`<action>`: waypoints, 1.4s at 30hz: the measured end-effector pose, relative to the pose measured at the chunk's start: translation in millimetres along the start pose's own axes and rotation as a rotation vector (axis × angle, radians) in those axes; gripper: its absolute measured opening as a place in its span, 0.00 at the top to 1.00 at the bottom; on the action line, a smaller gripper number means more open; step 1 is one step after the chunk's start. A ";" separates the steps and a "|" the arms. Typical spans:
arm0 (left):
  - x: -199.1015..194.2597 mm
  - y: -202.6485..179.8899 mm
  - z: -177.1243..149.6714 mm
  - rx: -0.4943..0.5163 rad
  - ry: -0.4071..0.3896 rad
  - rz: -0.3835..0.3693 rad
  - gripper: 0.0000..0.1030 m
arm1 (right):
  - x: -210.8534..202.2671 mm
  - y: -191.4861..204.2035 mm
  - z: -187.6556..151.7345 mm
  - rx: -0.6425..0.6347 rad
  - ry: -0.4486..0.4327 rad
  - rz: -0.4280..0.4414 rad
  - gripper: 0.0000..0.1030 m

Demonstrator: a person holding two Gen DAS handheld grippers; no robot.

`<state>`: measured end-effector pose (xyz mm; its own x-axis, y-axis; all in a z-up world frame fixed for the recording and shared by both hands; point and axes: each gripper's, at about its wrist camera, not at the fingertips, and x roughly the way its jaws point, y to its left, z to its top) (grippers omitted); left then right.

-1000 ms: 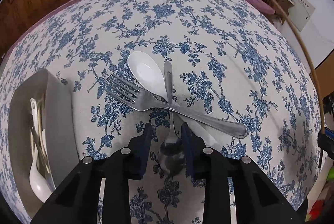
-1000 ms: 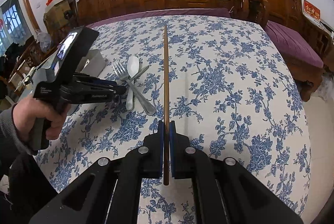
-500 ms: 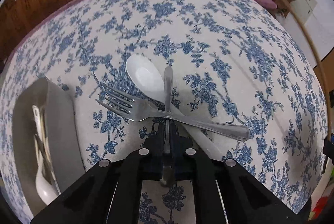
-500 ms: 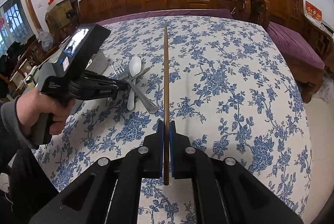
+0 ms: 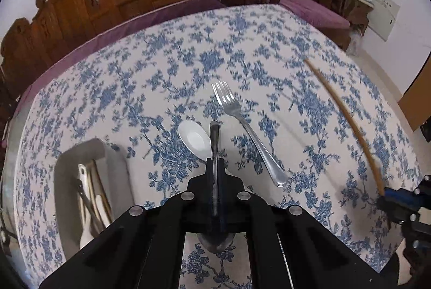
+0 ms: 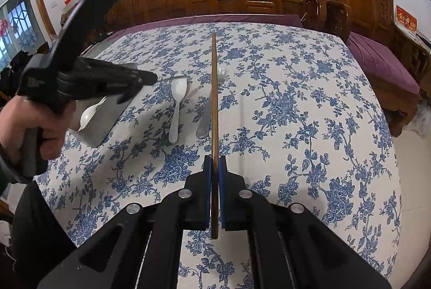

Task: Organize utensils
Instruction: 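Grasp the steel spoon with the left tool while the right tool holds the chopstick, then carry the steel spoon into the grey tray and open the left tool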

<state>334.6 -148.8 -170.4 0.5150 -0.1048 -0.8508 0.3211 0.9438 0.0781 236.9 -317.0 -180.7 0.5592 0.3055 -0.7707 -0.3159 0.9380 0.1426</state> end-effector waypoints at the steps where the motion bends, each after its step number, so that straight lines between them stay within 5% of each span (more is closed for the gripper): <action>1: -2.7 0.4 0.5 0.001 -0.005 0.001 0.98 | -0.9 0.3 0.6 0.000 -0.002 0.001 0.94; 25: -80.4 42.8 -37.7 -0.025 -0.143 -0.008 0.98 | -11.7 60.8 11.7 -0.121 -0.036 0.049 0.94; 42: -64.0 115.0 -67.1 -0.132 -0.107 0.049 0.98 | -6.1 119.9 31.4 -0.192 -0.037 0.103 0.94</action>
<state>285.2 -12.6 -141.8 0.6117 -0.0834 -0.7867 0.1898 0.9809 0.0437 219.7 -201.3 -139.4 0.5426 0.4075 -0.7345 -0.5114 0.8540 0.0960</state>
